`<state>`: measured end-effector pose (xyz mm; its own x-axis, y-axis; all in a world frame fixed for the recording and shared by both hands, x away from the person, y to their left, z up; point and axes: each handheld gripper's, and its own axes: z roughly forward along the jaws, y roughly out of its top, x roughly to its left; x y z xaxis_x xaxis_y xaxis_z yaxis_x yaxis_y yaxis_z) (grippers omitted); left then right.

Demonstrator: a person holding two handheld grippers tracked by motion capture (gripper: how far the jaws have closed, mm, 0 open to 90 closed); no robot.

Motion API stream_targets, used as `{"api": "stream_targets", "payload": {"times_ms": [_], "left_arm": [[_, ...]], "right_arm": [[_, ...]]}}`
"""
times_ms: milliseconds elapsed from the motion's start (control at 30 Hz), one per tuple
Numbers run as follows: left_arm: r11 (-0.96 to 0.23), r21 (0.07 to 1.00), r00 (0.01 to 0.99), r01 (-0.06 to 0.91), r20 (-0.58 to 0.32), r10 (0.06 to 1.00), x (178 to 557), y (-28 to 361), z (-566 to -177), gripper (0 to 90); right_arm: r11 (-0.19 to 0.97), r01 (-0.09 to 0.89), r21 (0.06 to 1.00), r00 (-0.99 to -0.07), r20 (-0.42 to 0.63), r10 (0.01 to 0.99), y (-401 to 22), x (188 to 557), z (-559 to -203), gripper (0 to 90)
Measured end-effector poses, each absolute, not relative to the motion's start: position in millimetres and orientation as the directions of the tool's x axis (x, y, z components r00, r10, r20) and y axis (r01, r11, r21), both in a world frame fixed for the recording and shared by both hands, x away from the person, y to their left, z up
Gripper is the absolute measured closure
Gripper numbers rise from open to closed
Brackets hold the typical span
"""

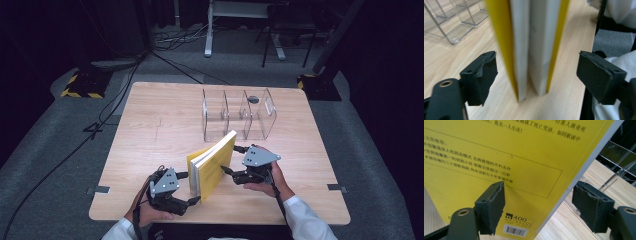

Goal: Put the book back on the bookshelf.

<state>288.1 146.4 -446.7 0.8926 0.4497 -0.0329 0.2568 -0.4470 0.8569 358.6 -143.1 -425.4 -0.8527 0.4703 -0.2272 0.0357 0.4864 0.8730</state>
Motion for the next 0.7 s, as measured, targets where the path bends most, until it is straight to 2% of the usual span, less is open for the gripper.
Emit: {"api": "stream_targets", "payload": {"times_ms": [233, 400, 500, 567, 700], "left_arm": [[-0.442, 0.860, 0.870, 0.256, -0.006, 0.493, 286, 122, -453, 17.4], [-0.422, 0.871, 0.859, 0.253, -0.002, 0.512, 287, 114, -454, 24.2], [-0.411, 0.877, 0.850, 0.249, 0.006, 0.527, 287, 113, -453, 31.7], [-0.407, 0.879, 0.839, 0.249, 0.015, 0.544, 287, 114, -453, 43.5], [-0.401, 0.882, 0.836, 0.246, 0.016, 0.549, 289, 118, -453, 60.3]], "right_arm": [[0.475, 0.047, 0.879, -0.849, -0.215, 0.483, -142, 358, -429, 27.2], [0.466, 0.052, 0.883, -0.845, -0.209, 0.491, -140, 359, -430, 26.1], [0.466, 0.050, 0.883, -0.840, -0.215, 0.498, -139, 359, -431, 25.4], [0.464, 0.058, 0.884, -0.839, -0.209, 0.502, -139, 359, -433, 25.1], [0.469, 0.062, 0.881, -0.836, -0.210, 0.506, -141, 360, -435, 24.9]]}}
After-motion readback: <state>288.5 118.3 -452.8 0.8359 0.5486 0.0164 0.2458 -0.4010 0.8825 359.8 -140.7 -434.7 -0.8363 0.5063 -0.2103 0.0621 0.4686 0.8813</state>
